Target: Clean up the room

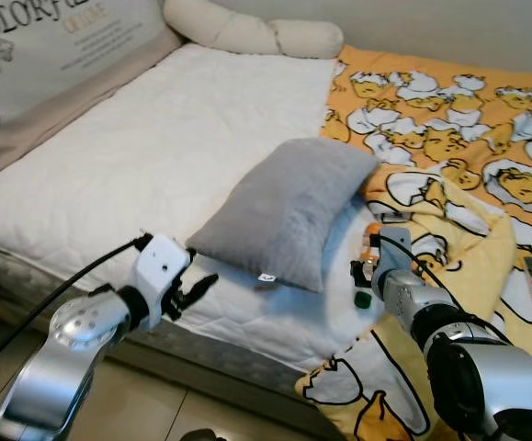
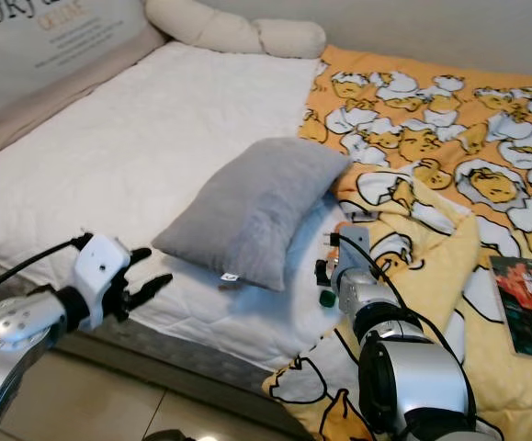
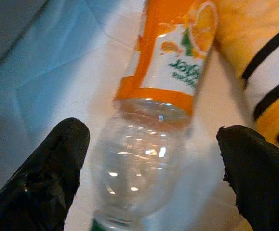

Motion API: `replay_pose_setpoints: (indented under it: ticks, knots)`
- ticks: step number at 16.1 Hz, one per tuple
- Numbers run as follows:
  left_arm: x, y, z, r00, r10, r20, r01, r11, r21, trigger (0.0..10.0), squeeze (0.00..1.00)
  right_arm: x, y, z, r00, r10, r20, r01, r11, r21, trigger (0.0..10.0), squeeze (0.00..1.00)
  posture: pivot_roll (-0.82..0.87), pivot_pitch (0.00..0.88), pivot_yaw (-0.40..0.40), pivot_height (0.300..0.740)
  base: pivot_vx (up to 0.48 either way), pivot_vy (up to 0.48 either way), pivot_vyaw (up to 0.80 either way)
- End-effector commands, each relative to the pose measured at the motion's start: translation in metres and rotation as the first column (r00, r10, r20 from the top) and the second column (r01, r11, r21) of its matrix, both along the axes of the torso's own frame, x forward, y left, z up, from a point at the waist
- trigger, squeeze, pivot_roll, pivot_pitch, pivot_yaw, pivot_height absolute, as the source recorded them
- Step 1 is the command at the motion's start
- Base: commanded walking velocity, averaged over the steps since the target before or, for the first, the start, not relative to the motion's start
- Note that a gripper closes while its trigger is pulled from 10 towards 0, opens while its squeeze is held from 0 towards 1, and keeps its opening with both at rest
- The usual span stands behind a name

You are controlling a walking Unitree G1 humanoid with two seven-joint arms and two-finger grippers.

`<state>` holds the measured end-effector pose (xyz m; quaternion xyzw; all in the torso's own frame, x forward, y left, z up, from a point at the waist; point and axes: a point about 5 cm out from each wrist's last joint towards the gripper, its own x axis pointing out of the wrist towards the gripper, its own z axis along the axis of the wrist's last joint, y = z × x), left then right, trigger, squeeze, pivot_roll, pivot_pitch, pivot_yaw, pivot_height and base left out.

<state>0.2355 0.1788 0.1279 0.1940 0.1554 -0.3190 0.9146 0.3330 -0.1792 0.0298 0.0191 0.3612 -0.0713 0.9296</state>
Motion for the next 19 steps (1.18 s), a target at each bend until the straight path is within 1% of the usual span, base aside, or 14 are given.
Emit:
replay_pose_setpoints:
  ticks: [1, 2, 4, 5, 6, 7, 8, 9, 11, 12, 16, 18, 19]
  knots:
    - [-0.003, 0.001, 0.005, 1.0, -0.008, -0.003, 0.008, 1.0, 0.002, 10.0, 0.0, -0.001, -0.002, -0.001, 1.0, -0.026, 0.008, 0.026, 0.999, 0.021, 10.0, 0.0, 0.25, 0.0, 0.002, 0.74, 0.0, 0.0, 0.0]
    - [-0.008, 0.003, 0.007, 1.0, -0.01, -0.015, 0.01, 1.0, 0.005, 10.0, 0.0, -0.002, 0.0, -0.002, 1.0, -0.024, 0.011, 0.024, 0.999, 0.038, 10.0, 0.0, 0.26, 0.0, 0.003, 0.74, 0.0, 0.0, 0.0]
    - [-0.014, 0.004, 0.01, 0.999, -0.015, -0.028, 0.016, 1.0, 0.012, 10.0, 0.0, -0.005, -0.001, -0.006, 1.0, -0.008, -0.003, 0.008, 1.0, 0.007, 10.0, 0.0, 0.28, 0.0, 0.003, 0.74, 0.0, 0.0, 0.0]
    - [-0.017, 0.004, 0.013, 0.999, -0.015, -0.033, 0.015, 1.0, 0.016, 10.0, 0.0, -0.007, -0.003, -0.008, 1.0, -0.008, -0.013, 0.008, 1.0, -0.009, 8.8, 0.0, 0.28, 0.0, 0.0, 0.74, 0.0, 0.0, 0.0]
    - [-0.019, 0.004, 0.014, 0.999, -0.016, -0.046, 0.017, 1.0, 0.015, 10.0, 0.0, -0.012, -0.008, -0.012, 0.997, -0.069, -0.034, 0.069, 0.998, 0.008, 5.1, 0.0, 0.28, 0.002, 0.004, 0.74, 0.0, 0.0, 0.0]
    - [-0.02, 0.003, 0.014, 0.998, -0.024, -0.057, 0.025, 1.0, 0.019, 10.0, 0.0, -0.015, -0.009, -0.016, 0.994, -0.095, -0.051, 0.096, 0.995, 0.023, 4.6, 0.0, 0.28, 0.005, 0.008, 0.74, 0.0, 0.0, 0.0]
    - [-0.021, 0.002, 0.014, 0.998, -0.026, -0.058, 0.027, 0.999, 0.019, 10.0, 0.0, -0.015, -0.009, -0.016, 0.994, -0.093, -0.053, 0.094, 0.995, 0.024, 4.2, 0.0, 0.28, 0.012, 0.012, 0.74, 0.0, 0.0, 0.0]
    - [-0.022, 0.002, 0.016, 0.998, -0.029, -0.062, 0.03, 0.999, 0.018, 10.0, 0.0, -0.017, -0.008, -0.018, 0.994, -0.095, -0.06, 0.097, 0.995, 0.033, 3.2, 0.0, 0.29, 0.02, 0.015, 0.74, 0.0, 0.0, 0.0]
    - [-0.026, 0.003, 0.017, 0.997, -0.033, -0.077, 0.035, 0.999, 0.026, 10.0, 0.0, -0.02, -0.009, -0.022, 0.99, -0.124, -0.072, 0.127, 0.991, 0.049, 2.6, 0.0, 0.3, 0.042, 0.021, 0.74, 0.0, 0.0, 0.0]
    - [-0.028, 0.005, 0.016, 0.995, -0.033, -0.089, 0.036, 0.999, 0.039, 10.0, 0.0, -0.023, -0.013, -0.024, 0.986, -0.149, -0.078, 0.153, 0.987, 0.053, 0.0, 0.0, 0.3, 0.048, 0.023, 0.74, 0.0, 0.0, 0.0]
    - [-0.028, 0.005, 0.019, 0.996, -0.026, -0.09, 0.029, 0.999, 0.031, 10.0, 0.0, -0.027, -0.017, -0.027, 0.983, -0.164, -0.085, 0.169, 0.984, 0.06, 0.0, 0.0, 0.3, 0.05, 0.025, 0.74, 0.0, 0.0, 0.0]
    - [-0.028, 0.005, 0.018, 0.995, -0.025, -0.094, 0.027, 0.999, 0.028, 10.0, 0.0, -0.025, -0.018, -0.025, 0.982, -0.174, -0.073, 0.18, 0.981, 0.073, 0.0, 0.0, 0.29, 0.035, 0.024, 0.74, 0.0, 0.0, 0.0]
    - [-0.028, 0.005, 0.017, 0.995, -0.021, -0.094, 0.023, 0.999, 0.022, 10.0, 0.0, -0.024, -0.018, -0.024, 0.985, -0.161, -0.061, 0.165, 0.984, 0.071, 0.0, 0.0, 0.28, 0.018, 0.02, 0.74, 0.0, 0.0, 0.0]
